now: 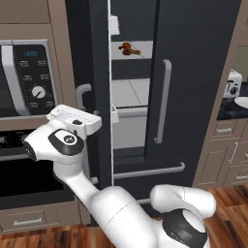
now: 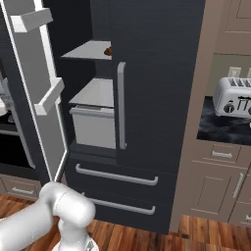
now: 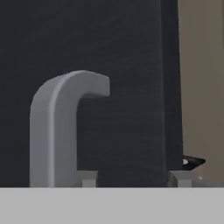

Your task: Place the chicken drumstick on the counter behind the older chicken drumstick on the same shelf of the fridge to maintain FIFO order. Close the fridge door when finished.

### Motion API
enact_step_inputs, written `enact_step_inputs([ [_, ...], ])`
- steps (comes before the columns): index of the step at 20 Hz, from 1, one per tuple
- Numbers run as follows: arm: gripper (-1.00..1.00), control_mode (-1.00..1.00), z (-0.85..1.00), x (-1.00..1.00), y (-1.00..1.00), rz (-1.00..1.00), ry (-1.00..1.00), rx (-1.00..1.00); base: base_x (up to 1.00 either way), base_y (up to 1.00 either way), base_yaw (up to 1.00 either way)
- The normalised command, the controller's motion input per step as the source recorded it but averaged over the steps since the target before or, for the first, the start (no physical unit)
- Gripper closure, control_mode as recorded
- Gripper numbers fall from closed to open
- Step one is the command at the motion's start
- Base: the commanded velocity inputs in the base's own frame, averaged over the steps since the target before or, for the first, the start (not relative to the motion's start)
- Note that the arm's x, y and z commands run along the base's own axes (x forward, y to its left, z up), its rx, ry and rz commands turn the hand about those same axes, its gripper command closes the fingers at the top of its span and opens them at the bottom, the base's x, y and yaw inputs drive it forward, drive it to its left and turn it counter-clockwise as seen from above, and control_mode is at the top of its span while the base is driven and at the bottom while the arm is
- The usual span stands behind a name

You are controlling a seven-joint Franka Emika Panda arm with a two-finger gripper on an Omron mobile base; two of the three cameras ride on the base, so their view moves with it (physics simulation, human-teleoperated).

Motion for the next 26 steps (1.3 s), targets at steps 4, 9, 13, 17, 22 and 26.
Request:
enact_step_inputs([
  [4, -1.00, -1.00, 0.00, 0.91, -0.45, 0.00, 0.00, 0.05, 0.00, 0.00, 0.00],
  [9, -1.00, -1.00, 0.00, 0.80, -0.61, 0.00, 0.00, 0.06, 0.00, 0.00, 0.00],
  [13, -1.00, -1.00, 0.00, 0.76, -0.78, 0.02, 0.00, 0.08, 0.00, 0.00, 0.00],
  [17, -1.00, -1.00, 0.00, 0.58, -0.98, 0.09, -0.02, 0.09, 0.00, 0.00, 0.00],
  [22, -1.00, -1.00, 0.00, 0.49, -0.99, 0.14, -0.06, 0.10, 0.00, 0.00, 0.00],
  [26, -1.00, -1.00, 0.00, 0.51, -0.96, 0.24, -0.16, 0.12, 0.00, 0.00, 0.00],
])
